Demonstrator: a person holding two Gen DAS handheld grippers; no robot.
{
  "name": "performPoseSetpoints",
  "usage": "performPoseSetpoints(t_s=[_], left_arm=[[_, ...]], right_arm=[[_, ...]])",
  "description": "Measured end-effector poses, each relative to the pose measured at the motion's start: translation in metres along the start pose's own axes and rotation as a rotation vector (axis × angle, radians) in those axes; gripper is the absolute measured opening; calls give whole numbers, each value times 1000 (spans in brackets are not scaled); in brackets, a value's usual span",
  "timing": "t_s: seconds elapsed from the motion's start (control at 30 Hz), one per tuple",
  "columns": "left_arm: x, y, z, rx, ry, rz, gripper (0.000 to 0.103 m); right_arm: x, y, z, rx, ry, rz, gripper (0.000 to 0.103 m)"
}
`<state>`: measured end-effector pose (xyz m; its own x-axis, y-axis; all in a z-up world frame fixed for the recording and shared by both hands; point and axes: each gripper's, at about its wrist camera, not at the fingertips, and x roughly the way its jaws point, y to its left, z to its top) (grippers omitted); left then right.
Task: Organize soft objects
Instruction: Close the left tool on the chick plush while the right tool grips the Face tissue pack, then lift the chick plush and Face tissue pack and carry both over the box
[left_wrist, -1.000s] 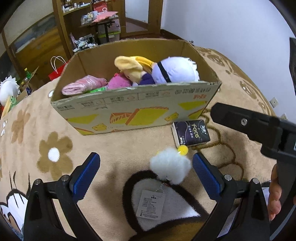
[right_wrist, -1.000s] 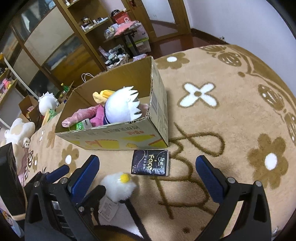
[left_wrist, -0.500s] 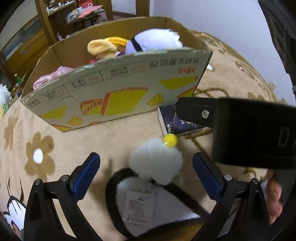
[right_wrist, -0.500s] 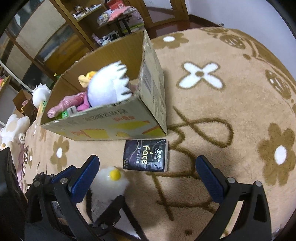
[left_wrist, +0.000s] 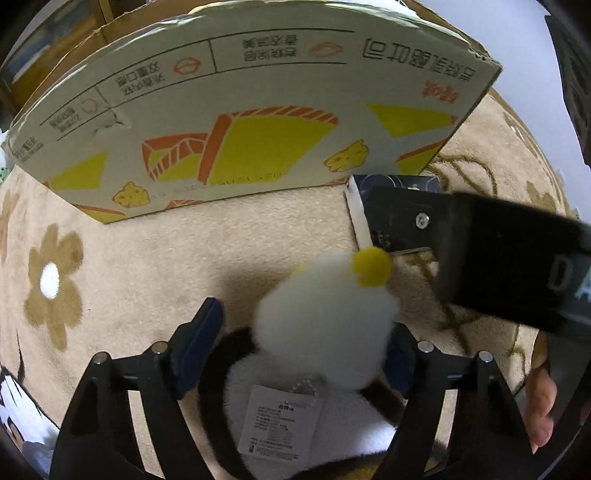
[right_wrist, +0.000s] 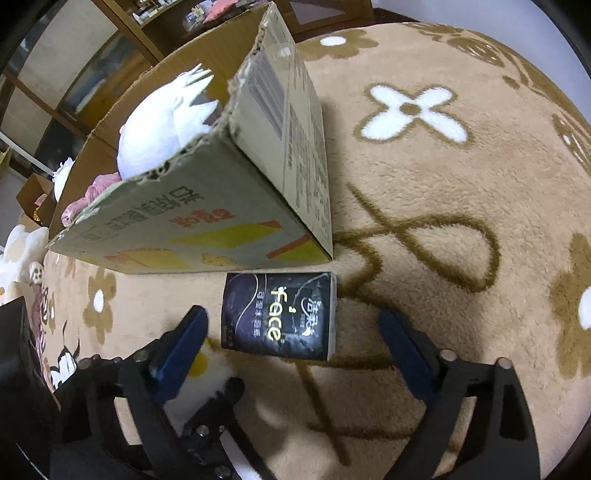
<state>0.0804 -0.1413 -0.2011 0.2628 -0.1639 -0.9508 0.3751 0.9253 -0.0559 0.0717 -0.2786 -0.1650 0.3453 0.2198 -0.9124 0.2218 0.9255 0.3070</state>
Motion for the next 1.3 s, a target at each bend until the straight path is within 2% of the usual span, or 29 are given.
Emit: performPoseSetpoints(t_s=[0.23,0.27,0.37,0.47,0.53,0.73,0.9,1.3], left_arm=[[-1,-5,0,11,-35,19,46],[-2,-4,0,5,-36,9,41],[-5,2,0,-13,-34,-3,34],[-9,13,-1,-19,-33,-11,32],[-14,19,-5,-13,-38,-17,31],[-16,13,-1,14,-53,-3,30],[-14,2,2,-4,-61,0,30],[-30,10,0,12,-110,45,30]], right_arm=[[10,9,0,-41,22,-63,92],[10,11,-1,-49,22,-72,91],[10,12,-2,-54,23,-95,82],[8,8,-1,-38,24,-94,70],[6,6,-1,-29,24,-91,67],[4,9,-2,-54,22,-103,65],[3,18,-6,-63,26,-98,64],[-14,7,-13,-54,0,-82,63]])
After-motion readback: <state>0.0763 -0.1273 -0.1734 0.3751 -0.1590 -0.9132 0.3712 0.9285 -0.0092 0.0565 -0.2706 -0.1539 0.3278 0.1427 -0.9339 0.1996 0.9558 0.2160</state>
